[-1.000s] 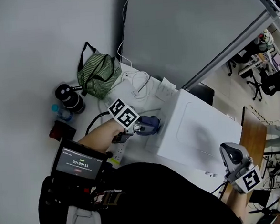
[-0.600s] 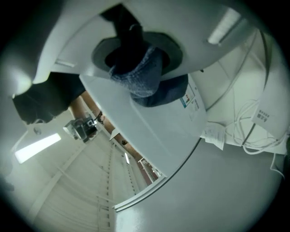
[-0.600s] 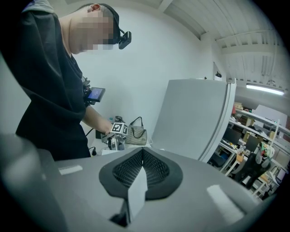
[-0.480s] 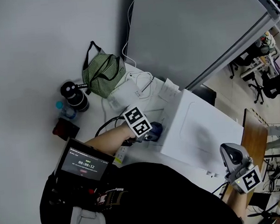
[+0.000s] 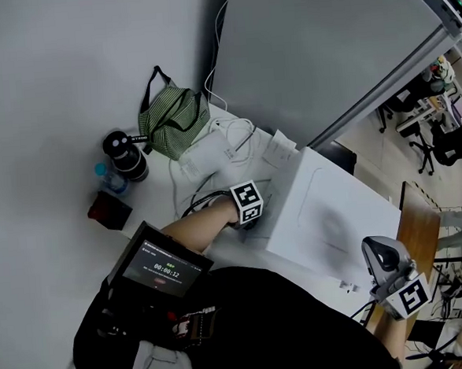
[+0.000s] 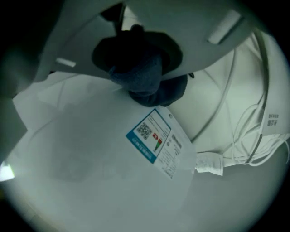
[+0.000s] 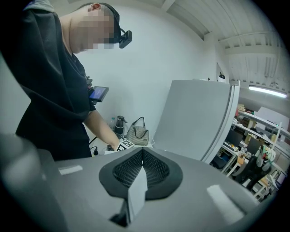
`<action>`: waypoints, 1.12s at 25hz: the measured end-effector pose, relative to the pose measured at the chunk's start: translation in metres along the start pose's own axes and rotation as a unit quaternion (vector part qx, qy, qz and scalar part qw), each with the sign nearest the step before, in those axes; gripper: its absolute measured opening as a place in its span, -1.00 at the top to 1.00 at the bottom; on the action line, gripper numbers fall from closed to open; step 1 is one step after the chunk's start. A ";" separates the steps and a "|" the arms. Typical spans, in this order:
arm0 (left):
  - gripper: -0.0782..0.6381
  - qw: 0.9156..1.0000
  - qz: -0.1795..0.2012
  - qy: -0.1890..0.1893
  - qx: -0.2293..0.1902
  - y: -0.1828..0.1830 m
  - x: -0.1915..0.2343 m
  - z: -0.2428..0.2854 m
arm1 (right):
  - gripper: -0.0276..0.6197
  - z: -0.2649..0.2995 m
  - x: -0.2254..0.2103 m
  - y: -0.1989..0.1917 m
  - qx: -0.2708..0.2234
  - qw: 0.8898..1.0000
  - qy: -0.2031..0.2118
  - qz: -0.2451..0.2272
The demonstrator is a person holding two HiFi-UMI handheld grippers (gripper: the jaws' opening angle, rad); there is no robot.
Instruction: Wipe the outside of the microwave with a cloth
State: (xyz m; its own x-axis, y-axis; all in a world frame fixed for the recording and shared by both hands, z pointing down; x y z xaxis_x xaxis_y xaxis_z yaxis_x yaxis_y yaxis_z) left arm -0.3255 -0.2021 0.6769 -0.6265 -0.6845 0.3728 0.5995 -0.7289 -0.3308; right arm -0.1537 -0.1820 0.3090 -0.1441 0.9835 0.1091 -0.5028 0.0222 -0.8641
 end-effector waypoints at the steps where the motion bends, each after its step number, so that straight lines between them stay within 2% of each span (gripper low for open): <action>1: 0.62 1.000 0.006 0.008 0.006 -0.002 0.001 0.003 | 0.90 -0.001 0.000 0.000 -0.002 1.000 -0.001 -0.001; 3: 0.62 1.000 -0.001 0.002 -0.007 -0.001 0.000 -0.005 | 0.90 -0.005 0.001 0.000 -0.007 1.000 -0.007 0.001; 5: 0.62 0.998 -0.027 -0.024 -0.057 0.005 -0.002 -0.038 | 0.90 -0.008 0.000 -0.003 -0.011 1.000 -0.011 0.003; 7: 0.62 0.990 -0.049 -0.052 -0.119 0.011 -0.011 -0.087 | 0.90 -0.009 -0.002 -0.006 -0.014 1.000 -0.013 0.004; 9: 0.62 0.982 -0.051 -0.074 -0.163 0.010 -0.028 -0.136 | 0.90 -0.009 -0.004 -0.010 -0.019 1.000 -0.013 0.005; 13: 0.62 0.972 -0.047 -0.103 -0.206 0.004 -0.067 -0.191 | 0.90 -0.005 -0.003 -0.010 -0.033 0.999 -0.008 0.008; 15: 0.62 0.970 -0.046 -0.127 -0.202 0.005 -0.086 -0.187 | 0.90 -0.003 -0.003 -0.009 -0.034 0.999 -0.005 0.007; 18: 0.62 0.976 -0.028 -0.132 -0.173 0.006 -0.100 -0.159 | 0.90 -0.003 -0.001 -0.008 -0.034 0.999 -0.004 0.007; 23: 0.61 0.990 0.011 -0.070 -0.118 -0.003 -0.087 -0.118 | 0.90 -0.009 -0.001 -0.013 -0.034 0.999 -0.014 0.014; 28: 0.62 0.999 0.032 -0.009 -0.026 -0.025 -0.063 -0.052 | 0.90 -0.005 0.001 -0.011 -0.036 0.999 -0.010 0.015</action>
State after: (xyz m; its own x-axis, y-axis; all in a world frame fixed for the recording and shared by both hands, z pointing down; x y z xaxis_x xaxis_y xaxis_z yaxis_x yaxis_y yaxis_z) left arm -0.3268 -0.1417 0.6163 -0.5784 -0.7291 0.3657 0.6108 -0.6843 -0.3982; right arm -0.1436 -0.1802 0.3163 -0.1753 0.9802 0.0915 -0.4353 0.0061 -0.9003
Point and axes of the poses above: the fingertips, and each gripper's own axes: z forward along the fingers, x to its left, y out of its top, the point moved 3 cm from there along -z, backward along the fingers, and after that the axes turned 15 degrees about y, right-handed, at the moved point
